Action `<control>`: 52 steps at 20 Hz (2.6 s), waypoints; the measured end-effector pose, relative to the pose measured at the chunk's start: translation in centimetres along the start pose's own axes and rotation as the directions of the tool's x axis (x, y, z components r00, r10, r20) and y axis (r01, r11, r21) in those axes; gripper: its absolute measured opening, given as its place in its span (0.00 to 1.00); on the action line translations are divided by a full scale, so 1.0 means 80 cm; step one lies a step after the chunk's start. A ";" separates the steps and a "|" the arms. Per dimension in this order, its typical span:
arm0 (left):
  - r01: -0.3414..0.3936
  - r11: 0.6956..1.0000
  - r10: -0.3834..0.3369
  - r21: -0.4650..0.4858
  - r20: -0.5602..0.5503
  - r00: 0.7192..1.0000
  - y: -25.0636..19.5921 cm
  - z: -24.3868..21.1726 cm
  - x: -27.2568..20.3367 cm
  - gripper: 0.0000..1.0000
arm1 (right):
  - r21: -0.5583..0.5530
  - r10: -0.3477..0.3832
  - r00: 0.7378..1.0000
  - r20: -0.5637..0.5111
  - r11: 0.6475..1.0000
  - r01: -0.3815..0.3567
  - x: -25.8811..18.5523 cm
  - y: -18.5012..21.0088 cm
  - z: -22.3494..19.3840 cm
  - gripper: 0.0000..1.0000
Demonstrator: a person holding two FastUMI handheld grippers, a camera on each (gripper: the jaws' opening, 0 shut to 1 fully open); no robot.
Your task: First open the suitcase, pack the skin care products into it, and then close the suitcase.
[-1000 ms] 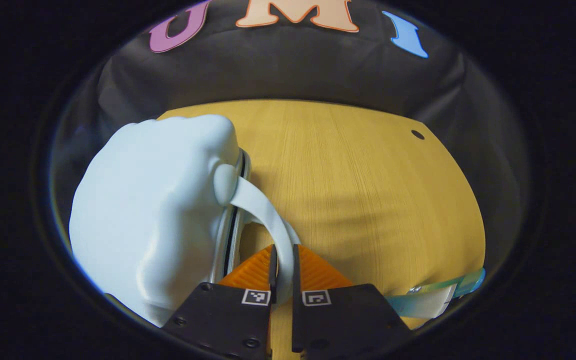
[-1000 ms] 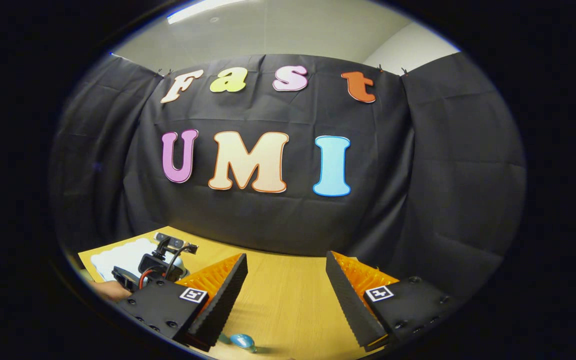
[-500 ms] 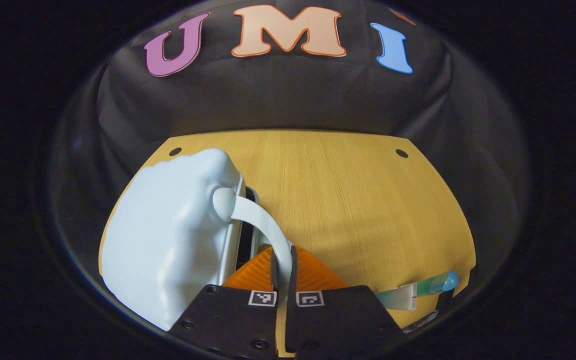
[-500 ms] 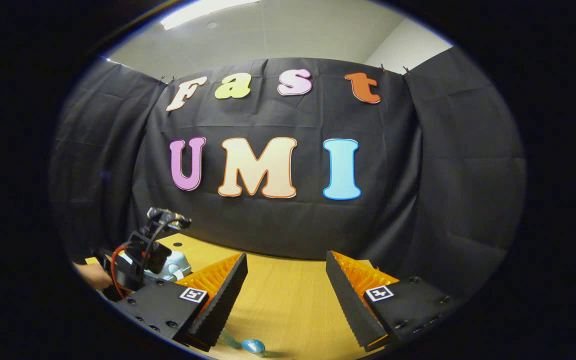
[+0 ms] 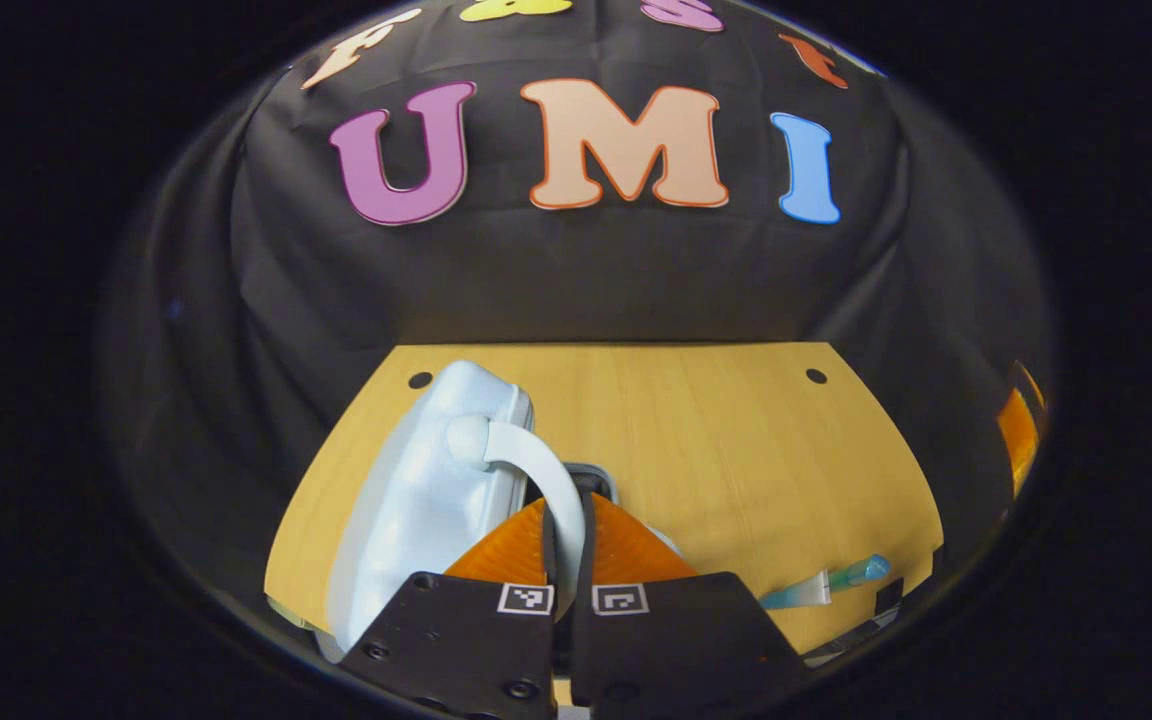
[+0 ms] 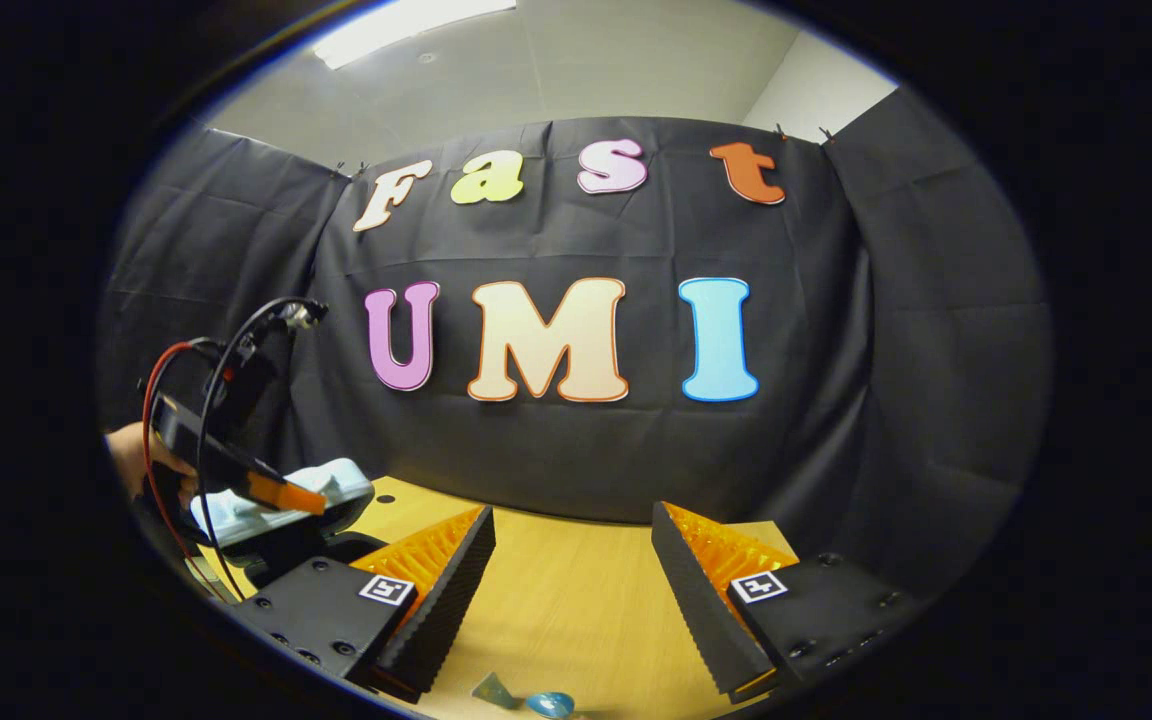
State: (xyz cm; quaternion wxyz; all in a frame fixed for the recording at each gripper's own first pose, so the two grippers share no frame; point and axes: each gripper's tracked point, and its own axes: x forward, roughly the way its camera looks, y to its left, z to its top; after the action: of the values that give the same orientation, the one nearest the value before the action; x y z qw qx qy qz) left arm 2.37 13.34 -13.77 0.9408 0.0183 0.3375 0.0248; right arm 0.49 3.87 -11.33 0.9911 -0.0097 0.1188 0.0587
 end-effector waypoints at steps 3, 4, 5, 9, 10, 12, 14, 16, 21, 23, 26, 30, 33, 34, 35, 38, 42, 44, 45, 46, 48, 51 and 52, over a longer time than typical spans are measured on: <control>-0.051 0.999 0.051 0.003 0.047 0.998 0.055 0.022 -0.018 0.00 | 0.003 0.008 1.000 0.008 1.000 -0.008 0.002 0.015 0.003 0.99; -0.066 0.998 0.066 0.005 0.060 0.996 0.072 0.026 -0.022 0.00 | 0.002 0.009 1.000 0.012 1.000 -0.009 0.002 0.021 0.004 0.99; -0.086 0.996 0.085 0.007 0.069 0.994 0.091 0.029 -0.025 0.00 | 0.002 0.007 1.000 0.014 1.000 -0.007 0.002 0.024 0.004 1.00; -0.193 0.980 0.188 0.040 0.109 0.976 0.168 0.043 -0.039 0.00 | 0.015 0.000 1.000 0.006 1.000 0.000 0.010 0.044 0.000 0.99; -0.213 0.976 0.206 0.051 0.116 0.972 0.183 0.043 -0.041 0.00 | 0.019 -0.004 1.000 0.004 1.000 0.004 0.013 0.050 0.000 0.99; -0.237 0.970 0.229 0.057 0.124 0.965 0.214 0.043 -0.041 0.00 | 0.020 -0.011 1.000 0.007 1.000 0.011 0.018 0.063 0.003 1.00; -0.285 0.957 0.276 0.051 0.135 0.952 0.252 0.043 -0.039 0.00 | 0.016 -0.016 1.000 0.010 1.000 0.015 0.024 0.078 0.003 0.99; -0.320 0.947 0.312 0.037 0.148 0.939 0.290 0.046 -0.037 0.00 | 0.012 -0.020 1.000 0.014 1.000 0.019 0.029 0.095 0.006 1.00; -0.302 0.953 0.303 -0.023 0.104 0.947 0.359 0.023 -0.021 0.00 | 0.002 -0.033 0.999 0.018 0.999 0.033 0.039 0.129 0.006 0.99; -0.312 0.949 0.315 -0.051 0.082 0.946 0.388 0.010 -0.011 0.00 | -0.003 -0.034 0.999 0.016 0.999 0.034 0.044 0.141 0.005 0.99; -0.330 0.939 0.335 -0.101 0.035 0.942 0.426 -0.020 0.007 0.00 | -0.018 -0.030 1.000 0.010 0.999 0.030 0.050 0.155 0.004 0.99; -0.350 0.924 0.350 -0.153 -0.026 0.936 0.464 -0.058 0.042 0.00 | -0.038 -0.027 1.000 -0.006 0.999 0.027 0.058 0.172 -0.002 1.00; -0.368 0.911 0.362 -0.186 -0.066 0.930 0.482 -0.090 0.066 0.00 | -0.047 -0.033 0.999 -0.017 0.998 0.032 0.063 0.177 -0.006 1.00; -0.372 0.906 0.364 -0.202 -0.077 0.928 0.488 -0.100 0.074 0.00 | -0.048 -0.035 0.999 -0.020 0.998 0.034 0.066 0.178 -0.007 1.00; -0.376 0.901 0.364 -0.216 -0.094 0.927 0.495 -0.110 0.079 0.00 | -0.050 -0.039 0.999 -0.026 0.998 0.037 0.066 0.178 -0.009 1.00; -0.385 0.892 0.364 -0.236 -0.127 0.922 0.509 -0.142 0.099 0.00 | -0.058 -0.046 0.998 -0.045 0.997 0.044 0.069 0.181 -0.017 1.00; -0.409 0.877 0.368 -0.253 -0.194 0.909 0.520 -0.190 0.119 0.00 | -0.073 -0.053 0.996 -0.069 0.996 0.047 0.070 0.184 -0.024 0.99; -0.419 0.868 0.369 -0.268 -0.217 0.904 0.526 -0.212 0.134 0.00 | -0.094 -0.059 0.996 -0.065 0.994 0.053 0.067 0.185 -0.021 0.99; -0.417 0.864 0.362 -0.283 -0.228 0.904 0.526 -0.221 0.141 0.01 | -0.101 -0.063 0.996 -0.062 0.993 0.057 0.065 0.184 -0.020 0.99; -0.421 0.859 0.361 -0.292 -0.238 0.902 0.529 -0.229 0.146 0.02 | -0.104 -0.068 0.996 -0.062 0.993 0.061 0.064 0.183 -0.020 0.99; -0.449 0.847 0.383 -0.285 -0.259 0.887 0.536 -0.246 0.149 0.07 | -0.101 -0.079 0.995 -0.067 0.992 0.072 0.062 0.178 -0.022 1.00; -0.478 0.828 0.419 -0.295 -0.242 0.875 0.539 -0.248 0.153 0.35 | -0.109 -0.100 0.993 -0.059 0.990 0.093 0.057 0.168 -0.017 1.00; -0.496 0.816 0.449 -0.296 -0.216 0.867 0.541 -0.240 0.146 0.50 | -0.112 -0.103 0.993 -0.050 0.989 0.097 0.056 0.166 -0.012 0.98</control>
State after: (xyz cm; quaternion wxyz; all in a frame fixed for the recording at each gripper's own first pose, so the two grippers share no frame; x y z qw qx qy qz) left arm -2.32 57.57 -33.75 0.8682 -0.0639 0.3761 0.3174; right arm 3.01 17.52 -13.40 0.9871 -0.0717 0.1423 0.0152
